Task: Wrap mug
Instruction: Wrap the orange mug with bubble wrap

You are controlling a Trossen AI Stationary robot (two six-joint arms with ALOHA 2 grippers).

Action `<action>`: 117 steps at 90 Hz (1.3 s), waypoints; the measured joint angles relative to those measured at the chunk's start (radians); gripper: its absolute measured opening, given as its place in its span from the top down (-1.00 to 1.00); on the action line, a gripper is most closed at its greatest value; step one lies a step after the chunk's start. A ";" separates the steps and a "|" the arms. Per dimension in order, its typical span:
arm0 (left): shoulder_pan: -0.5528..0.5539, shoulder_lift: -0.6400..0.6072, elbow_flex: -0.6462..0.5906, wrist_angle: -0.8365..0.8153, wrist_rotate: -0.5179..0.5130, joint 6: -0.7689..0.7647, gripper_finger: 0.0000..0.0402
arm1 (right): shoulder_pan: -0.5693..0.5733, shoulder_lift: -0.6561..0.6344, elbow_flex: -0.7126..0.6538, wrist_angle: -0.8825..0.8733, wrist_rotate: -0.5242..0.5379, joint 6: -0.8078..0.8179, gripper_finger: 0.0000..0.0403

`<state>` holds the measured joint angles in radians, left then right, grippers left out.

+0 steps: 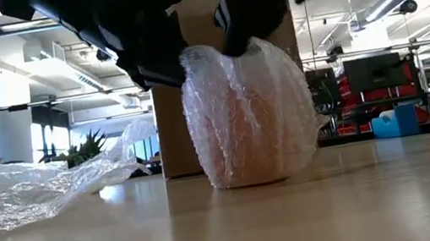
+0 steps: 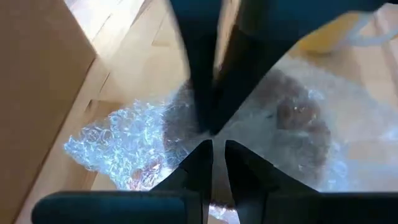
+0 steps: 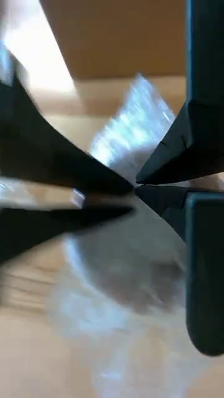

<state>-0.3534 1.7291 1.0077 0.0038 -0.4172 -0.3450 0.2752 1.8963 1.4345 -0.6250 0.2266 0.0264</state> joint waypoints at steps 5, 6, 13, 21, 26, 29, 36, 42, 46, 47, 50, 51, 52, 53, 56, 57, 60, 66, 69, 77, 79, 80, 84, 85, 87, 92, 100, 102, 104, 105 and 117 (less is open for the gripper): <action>-0.001 0.000 0.001 0.012 0.002 0.000 0.82 | 0.000 0.033 -0.013 0.008 0.007 -0.001 0.99; -0.002 -0.001 0.003 0.010 0.007 -0.004 0.82 | 0.000 0.038 -0.012 0.013 0.008 0.000 0.99; -0.001 -0.006 0.003 0.014 0.018 -0.007 0.82 | -0.002 0.062 -0.017 0.029 0.002 0.014 0.99; -0.001 -0.017 0.008 0.002 0.025 -0.008 0.82 | -0.003 0.081 -0.018 0.030 -0.026 0.018 0.99; -0.001 -0.022 0.013 -0.011 0.027 -0.008 0.82 | -0.003 0.085 -0.020 0.040 -0.030 0.018 0.99; -0.002 -0.023 0.013 -0.014 0.027 -0.007 0.82 | -0.002 0.082 -0.021 0.043 -0.031 0.015 0.99; -0.002 -0.023 0.012 -0.012 0.027 -0.006 0.82 | -0.003 0.069 -0.024 0.041 -0.037 0.005 0.99; -0.002 -0.012 0.005 0.001 0.023 -0.003 0.82 | -0.003 0.048 -0.025 0.040 -0.040 0.002 0.99; 0.001 0.000 0.002 0.012 0.020 -0.001 0.82 | -0.003 0.035 -0.023 0.030 -0.047 0.001 0.99; 0.001 0.002 0.002 0.013 0.019 -0.001 0.82 | -0.003 0.032 -0.022 0.026 -0.049 0.001 0.99; 0.001 0.004 0.002 0.017 0.016 0.000 0.82 | -0.003 0.019 -0.022 0.022 -0.055 0.000 0.99; 0.001 0.005 0.002 0.017 0.016 0.000 0.82 | -0.003 0.016 -0.022 0.018 -0.057 -0.002 0.99; 0.001 0.005 0.002 0.017 0.017 0.000 0.82 | -0.003 0.012 -0.022 0.015 -0.059 -0.003 0.99; 0.001 0.006 0.002 0.018 0.017 0.000 0.82 | -0.003 0.008 -0.021 0.011 -0.062 -0.004 0.99; 0.001 0.009 0.002 0.020 0.016 0.002 0.82 | -0.003 0.000 -0.017 -0.006 -0.068 -0.005 0.99; 0.001 0.009 0.001 0.020 0.015 0.002 0.82 | -0.003 -0.005 -0.016 -0.009 -0.068 -0.005 0.99; 0.001 0.009 0.001 0.019 0.013 0.004 0.82 | -0.003 -0.020 -0.011 -0.019 -0.069 -0.007 0.99; 0.001 0.009 0.001 0.017 0.014 0.005 0.82 | -0.003 -0.053 0.005 -0.031 -0.076 -0.008 0.99; 0.001 0.009 0.001 0.019 0.015 0.005 0.82 | -0.003 -0.076 0.006 -0.042 -0.097 -0.004 0.99; 0.001 0.009 0.000 0.019 0.015 0.005 0.82 | -0.008 -0.100 0.006 -0.051 -0.196 0.018 0.99; 0.001 0.009 0.000 0.019 0.014 0.005 0.82 | -0.010 -0.100 0.006 -0.046 -0.226 0.025 0.99; 0.001 0.009 0.000 0.019 0.014 0.005 0.82 | -0.010 -0.100 0.006 -0.046 -0.238 0.028 0.99; 0.001 0.009 0.000 0.019 0.015 0.005 0.82 | -0.013 -0.100 0.005 -0.050 -0.271 0.033 0.99; 0.002 0.009 0.000 0.019 0.015 0.005 0.82 | -0.013 -0.100 0.004 -0.051 -0.273 0.033 0.99; 0.002 0.009 0.000 0.019 0.015 0.005 0.82 | -0.013 -0.100 0.003 -0.049 -0.274 0.033 0.99; 0.002 0.009 0.000 0.019 0.015 0.005 0.82 | -0.018 -0.087 0.001 -0.041 -0.275 0.033 0.99; 0.002 0.009 -0.001 0.022 0.015 0.005 0.82 | -0.026 -0.045 -0.011 -0.049 -0.281 0.030 0.99; 0.002 0.008 0.000 0.025 0.017 0.005 0.82 | -0.027 -0.031 -0.012 -0.048 -0.284 0.026 0.99; 0.002 0.008 0.000 0.028 0.018 0.005 0.82 | -0.029 -0.021 -0.013 -0.042 -0.284 0.023 0.99; 0.002 0.008 0.000 0.028 0.018 0.005 0.82 | -0.029 -0.017 -0.013 -0.037 -0.283 0.021 0.99; 0.001 0.008 -0.003 0.034 0.014 0.024 0.82 | -0.035 0.030 -0.013 -0.012 -0.252 -0.015 0.99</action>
<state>-0.3527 1.7373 1.0047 0.0378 -0.4030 -0.3214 0.2398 1.9263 1.4216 -0.6371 -0.0253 0.0114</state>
